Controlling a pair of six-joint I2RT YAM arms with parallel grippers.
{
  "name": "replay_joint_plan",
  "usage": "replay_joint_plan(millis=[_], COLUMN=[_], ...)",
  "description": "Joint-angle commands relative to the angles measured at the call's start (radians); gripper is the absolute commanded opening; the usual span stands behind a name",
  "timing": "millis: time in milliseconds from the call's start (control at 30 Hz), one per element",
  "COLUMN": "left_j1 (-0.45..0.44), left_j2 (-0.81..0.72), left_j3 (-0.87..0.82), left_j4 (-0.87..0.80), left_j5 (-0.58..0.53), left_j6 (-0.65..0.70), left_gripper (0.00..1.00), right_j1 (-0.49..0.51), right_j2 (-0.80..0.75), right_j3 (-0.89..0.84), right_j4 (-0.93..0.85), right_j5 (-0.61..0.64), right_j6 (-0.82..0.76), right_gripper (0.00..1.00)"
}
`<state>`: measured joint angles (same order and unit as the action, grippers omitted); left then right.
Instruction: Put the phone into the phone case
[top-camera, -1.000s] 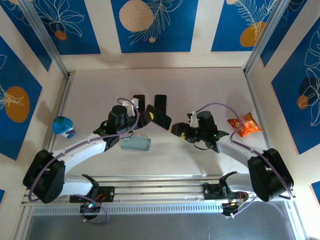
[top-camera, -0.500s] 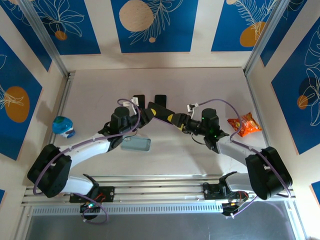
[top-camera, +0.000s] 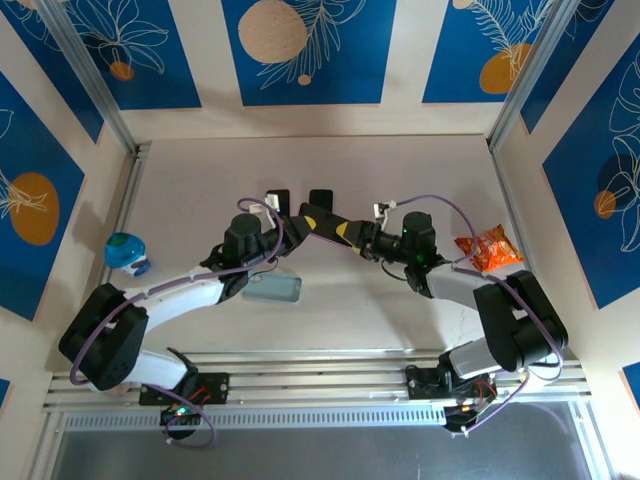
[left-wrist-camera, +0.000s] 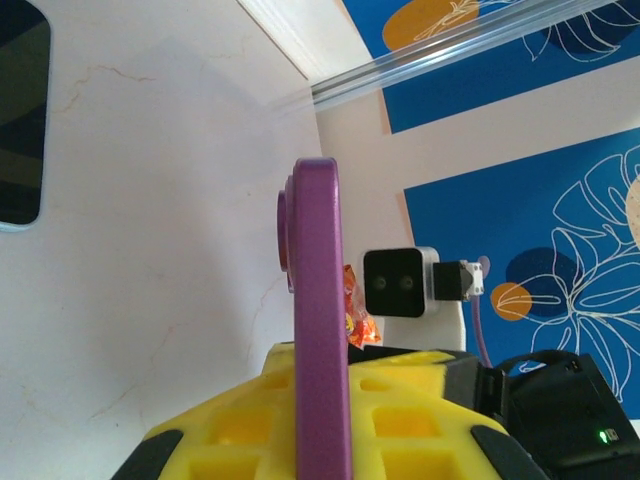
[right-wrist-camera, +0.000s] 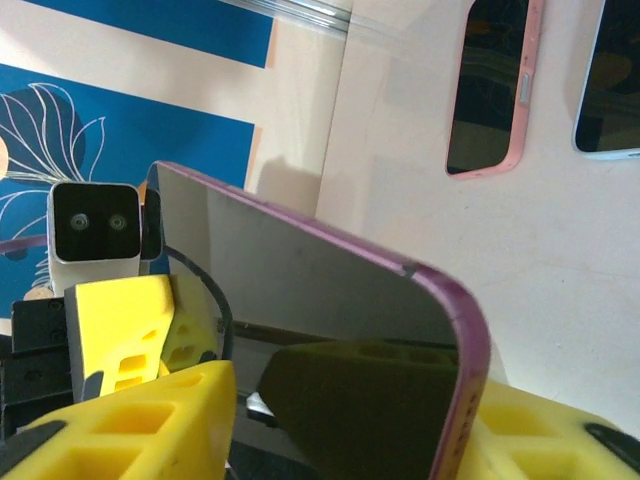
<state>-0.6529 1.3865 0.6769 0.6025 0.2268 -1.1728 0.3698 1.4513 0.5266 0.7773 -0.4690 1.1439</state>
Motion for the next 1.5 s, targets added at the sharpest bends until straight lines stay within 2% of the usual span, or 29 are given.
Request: replay_joint_plan(millis=[0,67,133,200,300,367,467,733,967,1100,1233,1467], left_j1=[-0.016,-0.013,-0.014,-0.011,-0.003,0.004,0.027,0.165,0.27,0.289,0.289,0.289], left_j2=[-0.029,-0.034,-0.047,-0.068,-0.108,-0.134,-0.166,-0.208,-0.244,-0.27,-0.245,-0.14], left_j3=[0.026,0.026,0.023,0.022,0.029,0.037,0.04,-0.034,-0.116,-0.148,-0.175,-0.212], left_j4=[0.002,-0.022,-0.058,-0.11,-0.222,-0.301,-0.405,-0.581,-0.76,-0.808,-0.801,-0.704], left_j5=[0.042,0.04,0.027,0.007,-0.037,-0.065,-0.091,-0.056,-0.088,-0.123,-0.13,-0.083], left_j6=[0.005,0.015,0.034,0.067,0.123,0.164,0.21,0.293,0.355,0.389,0.415,0.421], left_gripper=[0.0,0.0,0.1,0.28,0.48,0.52,0.6,0.64,0.64,0.66,0.69,0.69], right_j1=[-0.006,-0.007,-0.009,-0.008,-0.006,-0.005,0.0,0.011,0.024,0.04,0.058,0.079], right_j2=[0.032,0.044,0.04,0.018,-0.042,-0.094,-0.179,-0.339,-0.358,-0.343,-0.326,-0.315], right_j3=[0.05,0.053,0.053,0.05,0.048,0.047,0.048,0.028,0.004,-0.008,-0.01,-0.005], right_j4=[0.097,0.108,0.095,0.047,-0.071,-0.158,-0.287,-0.509,-0.572,-0.574,-0.575,-0.569], right_j5=[-0.034,-0.037,-0.037,-0.033,-0.009,0.009,0.036,0.08,0.064,0.055,0.058,0.068], right_j6=[0.024,0.035,0.031,0.011,-0.043,-0.085,-0.141,-0.198,-0.214,-0.216,-0.218,-0.215], right_gripper=[0.39,0.27,0.17,0.1,0.05,0.0,0.0,0.0,0.0,0.0,0.0,0.0])
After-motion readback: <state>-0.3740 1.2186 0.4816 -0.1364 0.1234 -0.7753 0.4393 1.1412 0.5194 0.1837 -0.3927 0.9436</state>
